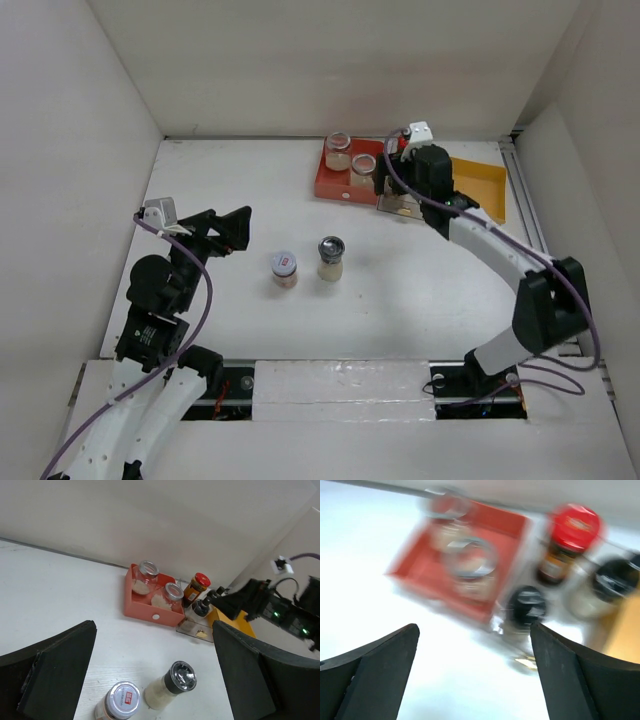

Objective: Organize the condiment bottles

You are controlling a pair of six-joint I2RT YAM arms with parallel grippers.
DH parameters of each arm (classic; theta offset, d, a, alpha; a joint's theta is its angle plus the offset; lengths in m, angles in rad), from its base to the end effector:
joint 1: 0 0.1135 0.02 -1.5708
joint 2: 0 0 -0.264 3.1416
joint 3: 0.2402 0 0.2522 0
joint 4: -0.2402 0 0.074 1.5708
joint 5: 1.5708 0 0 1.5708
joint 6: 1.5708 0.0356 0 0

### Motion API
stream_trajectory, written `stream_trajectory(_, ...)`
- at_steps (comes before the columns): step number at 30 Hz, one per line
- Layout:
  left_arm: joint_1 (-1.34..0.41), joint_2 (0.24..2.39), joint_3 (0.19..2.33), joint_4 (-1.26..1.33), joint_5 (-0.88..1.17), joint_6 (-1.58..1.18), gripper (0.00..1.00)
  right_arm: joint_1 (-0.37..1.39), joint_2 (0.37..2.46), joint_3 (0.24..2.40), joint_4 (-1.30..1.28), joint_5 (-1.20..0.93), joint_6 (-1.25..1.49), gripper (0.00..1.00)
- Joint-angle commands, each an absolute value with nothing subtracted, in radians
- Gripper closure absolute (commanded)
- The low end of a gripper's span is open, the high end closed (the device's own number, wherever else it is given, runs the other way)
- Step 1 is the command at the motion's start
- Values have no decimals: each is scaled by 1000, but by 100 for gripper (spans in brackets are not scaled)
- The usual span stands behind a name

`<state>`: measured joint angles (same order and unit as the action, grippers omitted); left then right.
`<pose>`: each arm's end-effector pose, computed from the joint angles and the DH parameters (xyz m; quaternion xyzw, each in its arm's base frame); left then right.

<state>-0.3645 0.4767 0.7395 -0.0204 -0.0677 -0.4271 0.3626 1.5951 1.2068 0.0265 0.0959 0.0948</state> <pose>0.1062 -0.0379 0.3825 -0.0459 0.6149 -0.2842 0.7342 0.3548 0.1310 0.3015 -0.0827 0.8181 0.0903 0.5619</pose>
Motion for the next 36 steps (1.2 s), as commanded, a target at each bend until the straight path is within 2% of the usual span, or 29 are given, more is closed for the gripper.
stream_trajectory(1,-364,477,784,9,-55,-414,1,509,1456,1044,170,12,43,1)
stream_trajectory(6,-364,477,784,9,-46,-414,1,669,1329,894,170,-150,-12,1)
stream_trajectory(12,-364,477,784,9,-46,-414,1,779,1301,861,77,-147,-2,1)
stream_trajectory(21,-364,486,784,0,-35,-414,1,819,1459,946,58,-175,-35,1)
stream_trajectory(25,-364,486,784,0,-35,-414,1,828,1512,989,69,-94,-44,2)
stream_trajectory(27,-364,486,784,0,-35,-414,1,828,1513,999,127,-69,-35,14)
stream_trajectory(28,-364,486,784,0,-35,-414,1,828,1513,999,141,-46,-35,28)
stream_trajectory(29,-364,486,784,0,-35,-414,1,828,1513,999,141,-34,-26,51)
stream_trajectory(32,-364,486,784,0,-35,-414,1,828,1499,1037,141,27,-26,57)
stream_trajectory(36,-364,486,784,0,-25,-414,1,781,1367,1077,141,106,-37,57)
